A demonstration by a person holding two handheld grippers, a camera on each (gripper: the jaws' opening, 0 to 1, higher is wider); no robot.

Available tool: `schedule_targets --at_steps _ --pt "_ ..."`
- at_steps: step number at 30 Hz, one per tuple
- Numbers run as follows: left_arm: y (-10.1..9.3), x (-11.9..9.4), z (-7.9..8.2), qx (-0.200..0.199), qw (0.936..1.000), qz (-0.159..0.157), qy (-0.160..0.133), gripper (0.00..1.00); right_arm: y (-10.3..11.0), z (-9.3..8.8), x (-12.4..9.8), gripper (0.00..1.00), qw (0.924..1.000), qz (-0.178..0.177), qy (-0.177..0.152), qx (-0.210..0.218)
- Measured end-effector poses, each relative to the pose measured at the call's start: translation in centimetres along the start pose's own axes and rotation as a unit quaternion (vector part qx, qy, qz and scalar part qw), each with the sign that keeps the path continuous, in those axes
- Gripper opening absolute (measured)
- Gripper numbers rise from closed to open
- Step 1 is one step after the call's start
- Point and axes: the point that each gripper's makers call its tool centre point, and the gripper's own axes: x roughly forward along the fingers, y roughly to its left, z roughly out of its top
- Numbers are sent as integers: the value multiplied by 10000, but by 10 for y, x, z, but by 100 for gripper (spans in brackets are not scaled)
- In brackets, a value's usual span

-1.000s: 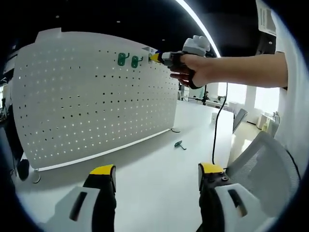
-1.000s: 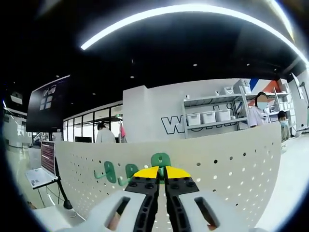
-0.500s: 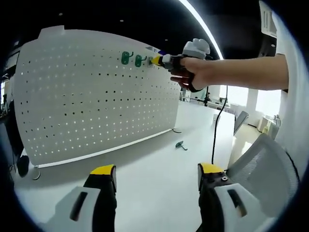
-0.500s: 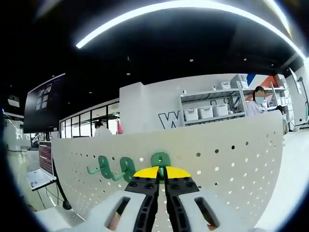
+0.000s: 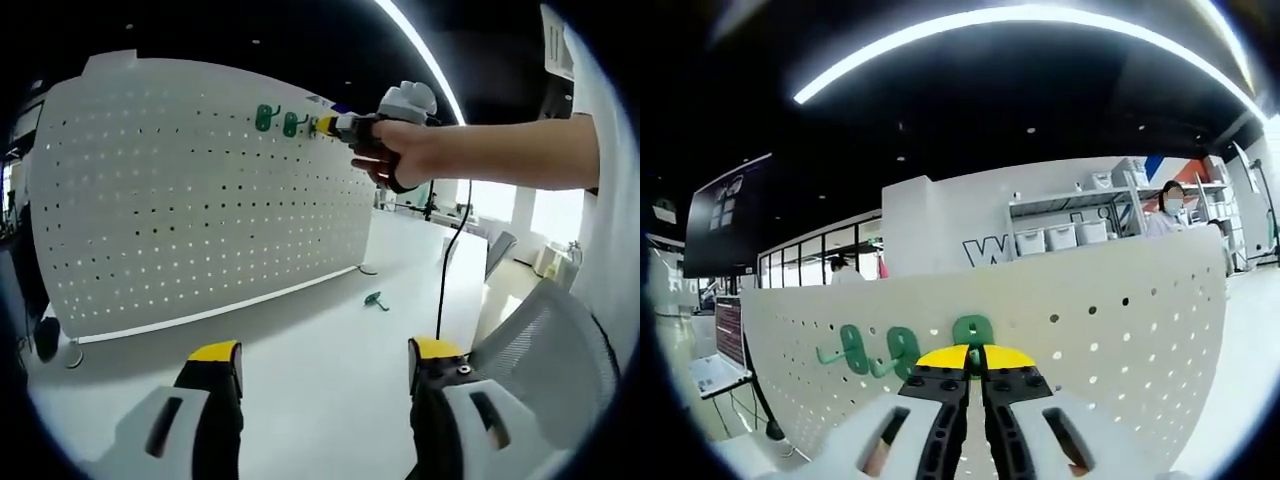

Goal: Insert the hook assembly into the mounting plate slot until the hook locks in place.

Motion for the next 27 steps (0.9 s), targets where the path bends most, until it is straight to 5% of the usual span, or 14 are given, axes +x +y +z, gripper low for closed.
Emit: schedule_targets --at_steps 16,23,27 --pt "-1 1 -2 -14 10000 -20 37 68 -1 -3 2 2 9982 -526 -146 234" --pt "-2 1 -3 -12 10000 -29 46 68 -1 -3 0 3 9994 -332 -30 86" --pt "-2 1 -3 -9 10000 -37 48 68 1 2 -2 8 9994 -45 -13 -342"
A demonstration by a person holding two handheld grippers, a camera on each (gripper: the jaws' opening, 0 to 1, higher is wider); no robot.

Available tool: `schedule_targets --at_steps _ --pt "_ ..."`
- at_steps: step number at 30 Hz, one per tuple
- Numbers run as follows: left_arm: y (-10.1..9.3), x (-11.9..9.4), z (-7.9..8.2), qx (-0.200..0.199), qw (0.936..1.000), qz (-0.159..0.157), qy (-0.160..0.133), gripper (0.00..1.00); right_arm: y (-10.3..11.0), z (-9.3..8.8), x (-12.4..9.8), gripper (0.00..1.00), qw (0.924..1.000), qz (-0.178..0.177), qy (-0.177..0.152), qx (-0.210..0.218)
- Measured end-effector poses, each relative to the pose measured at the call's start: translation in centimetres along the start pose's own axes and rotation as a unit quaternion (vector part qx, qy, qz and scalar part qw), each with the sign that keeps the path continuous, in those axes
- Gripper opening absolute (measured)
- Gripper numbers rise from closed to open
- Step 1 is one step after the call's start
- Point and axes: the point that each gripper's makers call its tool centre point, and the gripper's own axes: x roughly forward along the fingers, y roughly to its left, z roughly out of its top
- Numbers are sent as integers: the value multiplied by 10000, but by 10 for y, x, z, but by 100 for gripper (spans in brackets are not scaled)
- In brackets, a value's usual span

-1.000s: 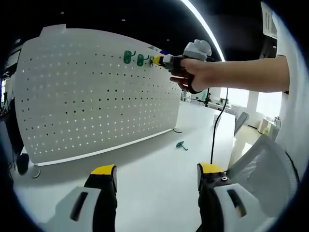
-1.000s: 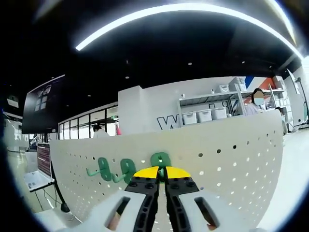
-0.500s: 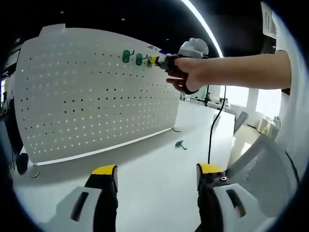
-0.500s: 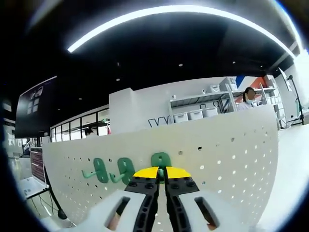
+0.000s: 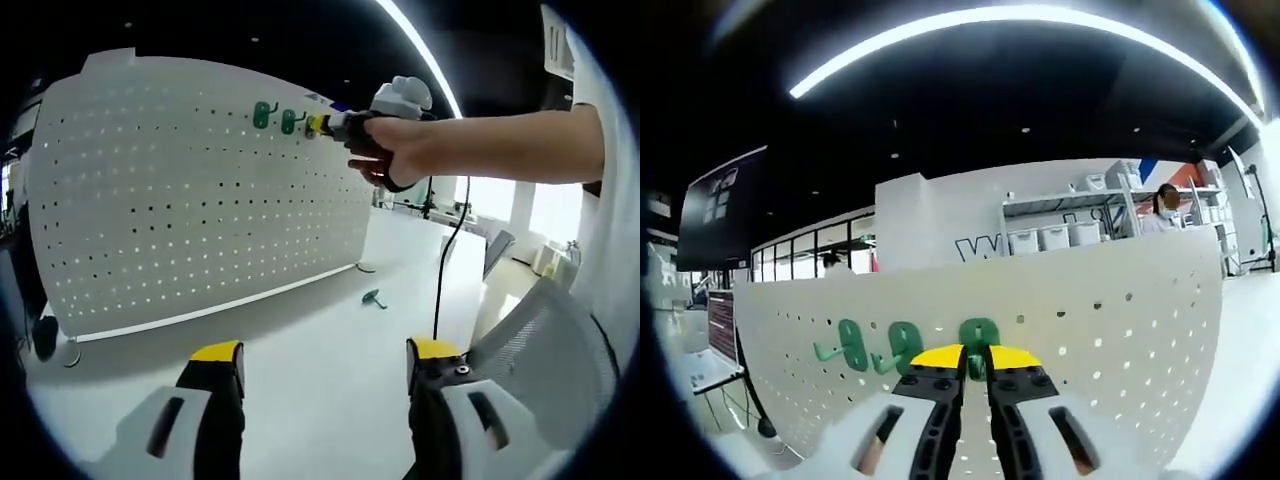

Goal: Insert the hook assembly into the mounting plate slot until the hook locks in place.

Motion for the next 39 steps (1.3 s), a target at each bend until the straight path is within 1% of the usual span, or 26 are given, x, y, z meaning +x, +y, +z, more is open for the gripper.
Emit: schedule_targets --at_steps 2,3,4,5,6,10,13,16,22,24,26,28,29,31,32,34,36,39 --pt "0 0 1 -59 10000 -10 -49 68 -1 0 0 10 9999 88 50 -76" --pt "0 0 1 -73 10000 -10 -50 68 2 -1 0 13 9992 249 142 -295" --pt "0 0 1 -75 10000 -12 -37 67 2 -2 -1 15 9987 289 163 -391" --pt "0 0 1 -77 10000 -15 -32 67 5 -1 -2 16 9972 400 187 -602" --pt "-1 0 2 -82 10000 -18 -36 67 6 -1 -3 16 9962 461 199 -711" --pt "-1 0 2 -96 9999 -15 -49 67 1 0 -8 20 9969 491 202 -574" --pt "-2 1 1 -90 9999 -31 -41 67 1 -6 -8 21 9965 520 331 -563" --pt "-2 0 2 -82 10000 -28 -43 67 0 -4 -10 20 9966 491 281 -596" --pt "-1 0 2 -56 10000 4 -38 67 2 -3 -12 21 9967 579 263 -505" --pt "0 0 2 -54 10000 18 -38 67 6 -3 -16 21 9948 781 234 -605" --pt "-1 0 2 -55 10000 13 -45 67 7 -4 -19 21 9940 870 235 -616" --pt "-1 0 2 -46 10000 14 -40 67 7 -8 -24 21 9931 1009 290 -515" --pt "-1 0 2 -50 10000 13 -40 67 12 -10 -27 21 9915 1205 284 -403" --pt "-1 0 2 -51 10000 16 -43 67 11 -14 -33 22 9903 1262 335 -480" --pt "-1 0 2 -52 10000 16 -43 67 12 -15 -34 22 9896 1332 344 -411" --pt "-1 0 3 -48 10000 19 -48 67 9 -19 -36 23 9898 1318 385 -372" --pt "-1 0 3 -42 10000 20 -50 67 11 -19 -38 23 9894 1360 385 -324" --pt "-1 0 3 -37 10000 20 -55 67 12 -18 -38 23 9887 1390 396 -395"
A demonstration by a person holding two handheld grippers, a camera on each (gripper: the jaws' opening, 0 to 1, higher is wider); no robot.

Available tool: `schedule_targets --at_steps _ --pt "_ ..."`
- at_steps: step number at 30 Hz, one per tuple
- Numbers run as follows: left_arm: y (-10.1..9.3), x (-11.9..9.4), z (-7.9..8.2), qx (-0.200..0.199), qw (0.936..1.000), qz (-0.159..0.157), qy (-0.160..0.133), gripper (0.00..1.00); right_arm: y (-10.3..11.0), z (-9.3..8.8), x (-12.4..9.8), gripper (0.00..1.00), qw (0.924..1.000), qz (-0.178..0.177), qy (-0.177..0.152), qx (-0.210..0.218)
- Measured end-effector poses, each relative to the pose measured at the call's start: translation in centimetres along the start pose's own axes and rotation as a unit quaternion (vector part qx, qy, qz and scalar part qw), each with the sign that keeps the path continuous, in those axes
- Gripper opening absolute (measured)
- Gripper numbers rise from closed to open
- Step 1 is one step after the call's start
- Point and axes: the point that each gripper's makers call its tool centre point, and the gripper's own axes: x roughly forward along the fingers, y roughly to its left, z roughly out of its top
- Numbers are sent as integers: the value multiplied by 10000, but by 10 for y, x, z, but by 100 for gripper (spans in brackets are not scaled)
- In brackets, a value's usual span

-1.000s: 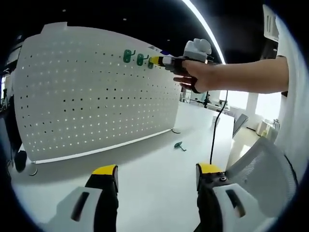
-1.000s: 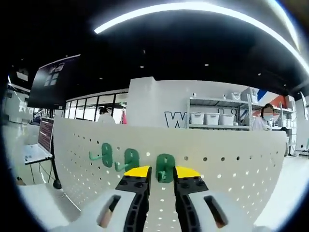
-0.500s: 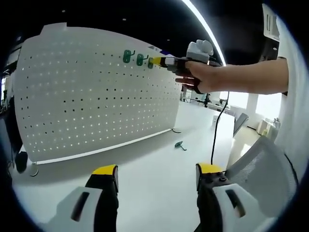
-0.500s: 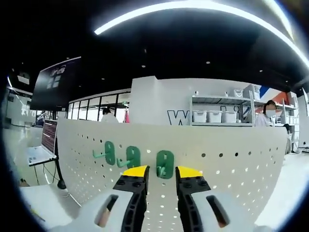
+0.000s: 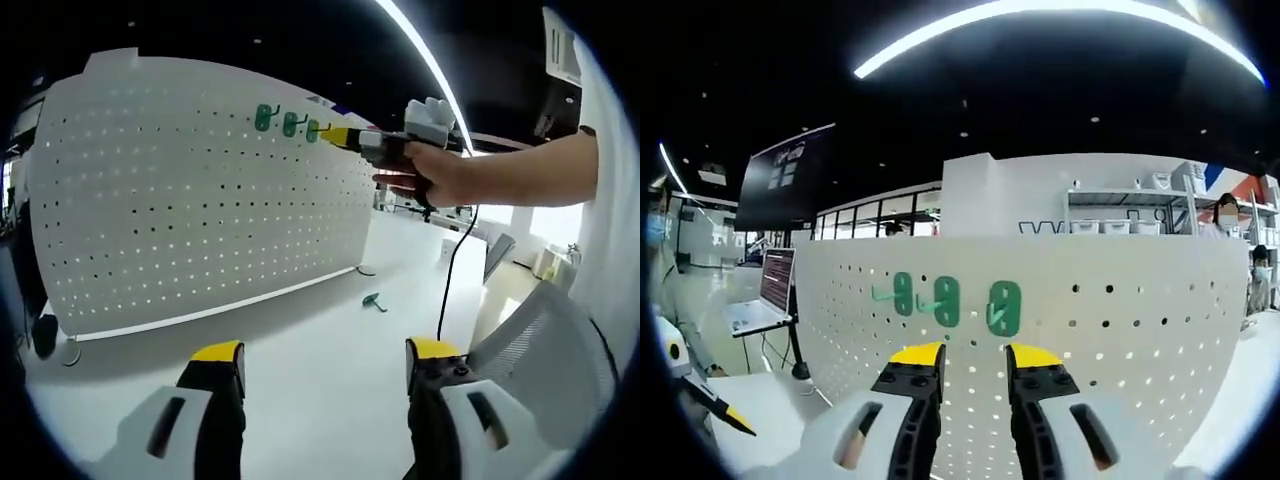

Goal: Insert the hook assembly into the mounting plate slot until the hook locks in place.

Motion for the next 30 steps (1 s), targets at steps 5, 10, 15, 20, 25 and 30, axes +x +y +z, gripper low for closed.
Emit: schedule_targets --at_steps 5,10,15,20,25,30 --pt "1 0 1 -6 10000 24 -17 67 4 2 -5 24 9999 92 1 -64" --pt "1 0 0 -1 10000 18 -14 67 13 -5 -17 26 9993 287 62 -215" --pt "0 0 0 4 10000 5 -13 67 24 -17 -30 29 9984 476 171 -271" --pt "0 0 0 4 10000 3 -15 67 33 -26 -43 31 9971 627 292 -331" --pt "0 0 0 3 10000 2 -19 67 38 -36 -55 33 9957 739 420 -377" --pt "0 0 -1 -1 10000 -9 5 67 41 -47 -67 36 9943 783 563 -461"
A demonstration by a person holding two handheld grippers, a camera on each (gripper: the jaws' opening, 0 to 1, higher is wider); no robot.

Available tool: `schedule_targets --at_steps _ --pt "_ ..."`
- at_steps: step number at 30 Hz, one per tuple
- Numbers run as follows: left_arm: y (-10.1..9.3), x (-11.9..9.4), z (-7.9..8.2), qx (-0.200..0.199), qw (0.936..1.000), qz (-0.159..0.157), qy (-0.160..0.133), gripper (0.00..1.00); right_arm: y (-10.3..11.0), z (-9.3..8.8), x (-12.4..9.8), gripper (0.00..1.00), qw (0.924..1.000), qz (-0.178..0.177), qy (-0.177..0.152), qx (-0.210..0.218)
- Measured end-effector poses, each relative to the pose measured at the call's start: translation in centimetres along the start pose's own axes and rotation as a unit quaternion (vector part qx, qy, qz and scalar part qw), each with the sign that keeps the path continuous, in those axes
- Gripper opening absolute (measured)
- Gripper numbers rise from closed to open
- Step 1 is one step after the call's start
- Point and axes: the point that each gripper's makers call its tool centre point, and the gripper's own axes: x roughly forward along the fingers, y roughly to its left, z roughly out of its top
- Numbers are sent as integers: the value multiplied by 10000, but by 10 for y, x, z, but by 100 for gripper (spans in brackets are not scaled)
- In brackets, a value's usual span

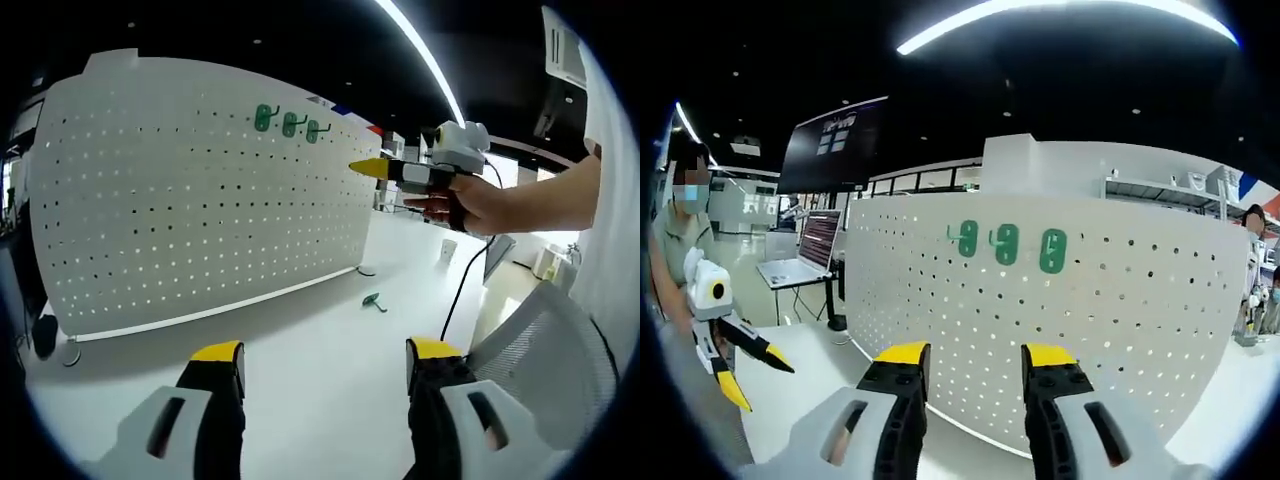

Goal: Insert the hook assembly into the mounting plate slot until the hook locks in place.

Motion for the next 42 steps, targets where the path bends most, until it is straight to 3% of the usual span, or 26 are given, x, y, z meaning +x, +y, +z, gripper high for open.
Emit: schedule_targets --at_steps 18,33,42 --pt "0 1 -1 -16 10000 5 44 68 20 -43 -34 44 9989 75 441 132" --pt "1 0 1 -41 10000 40 -8 68 28 -69 -63 49 9970 101 719 270" --pt "4 -1 2 -88 9999 100 0 69 38 -82 -77 52 9956 290 869 200"
